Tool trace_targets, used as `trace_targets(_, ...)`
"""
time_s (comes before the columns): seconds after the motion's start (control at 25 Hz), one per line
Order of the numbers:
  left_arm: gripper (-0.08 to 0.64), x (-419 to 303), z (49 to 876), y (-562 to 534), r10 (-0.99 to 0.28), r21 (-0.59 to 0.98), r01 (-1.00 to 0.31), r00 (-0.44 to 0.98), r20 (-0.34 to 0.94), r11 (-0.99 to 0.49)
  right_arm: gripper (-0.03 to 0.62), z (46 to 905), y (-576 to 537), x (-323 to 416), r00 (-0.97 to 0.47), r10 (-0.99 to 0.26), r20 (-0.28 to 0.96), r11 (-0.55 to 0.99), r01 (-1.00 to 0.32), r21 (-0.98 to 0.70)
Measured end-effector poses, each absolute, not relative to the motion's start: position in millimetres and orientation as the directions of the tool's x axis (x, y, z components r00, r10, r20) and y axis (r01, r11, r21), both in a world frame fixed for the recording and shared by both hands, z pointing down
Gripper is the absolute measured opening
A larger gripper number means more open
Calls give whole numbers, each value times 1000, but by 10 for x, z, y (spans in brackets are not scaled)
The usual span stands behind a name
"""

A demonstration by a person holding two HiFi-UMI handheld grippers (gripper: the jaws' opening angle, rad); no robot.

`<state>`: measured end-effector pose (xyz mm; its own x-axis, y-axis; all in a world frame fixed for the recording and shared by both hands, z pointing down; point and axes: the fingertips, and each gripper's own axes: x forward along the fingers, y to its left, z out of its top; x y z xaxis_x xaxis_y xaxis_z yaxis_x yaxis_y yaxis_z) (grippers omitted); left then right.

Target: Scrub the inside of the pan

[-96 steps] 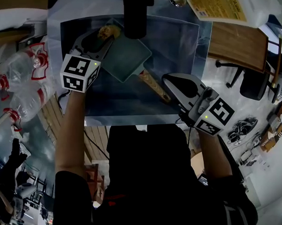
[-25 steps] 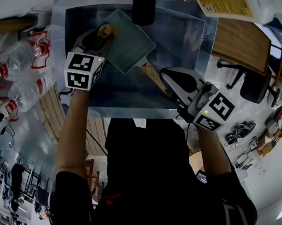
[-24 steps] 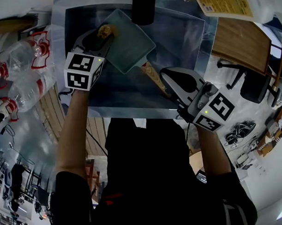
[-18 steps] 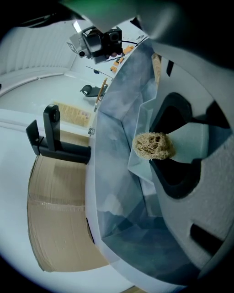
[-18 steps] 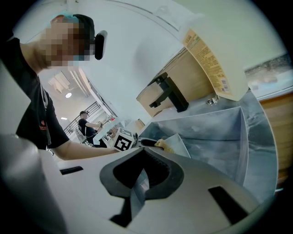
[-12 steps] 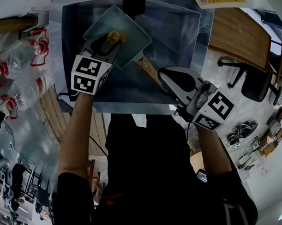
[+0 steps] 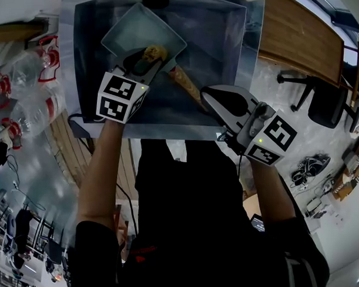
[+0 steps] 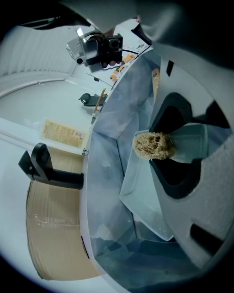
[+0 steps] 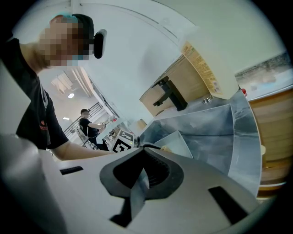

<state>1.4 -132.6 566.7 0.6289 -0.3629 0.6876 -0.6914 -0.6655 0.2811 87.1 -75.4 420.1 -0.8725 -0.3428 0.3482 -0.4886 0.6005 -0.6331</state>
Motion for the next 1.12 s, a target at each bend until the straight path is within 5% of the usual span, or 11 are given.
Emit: trace_targets(1.12, 176, -864, 5660, -1894, -425, 36, -796, 360, 831, -604, 5, 4223, -1157, 460, -899, -268, 347, 623, -437, -649)
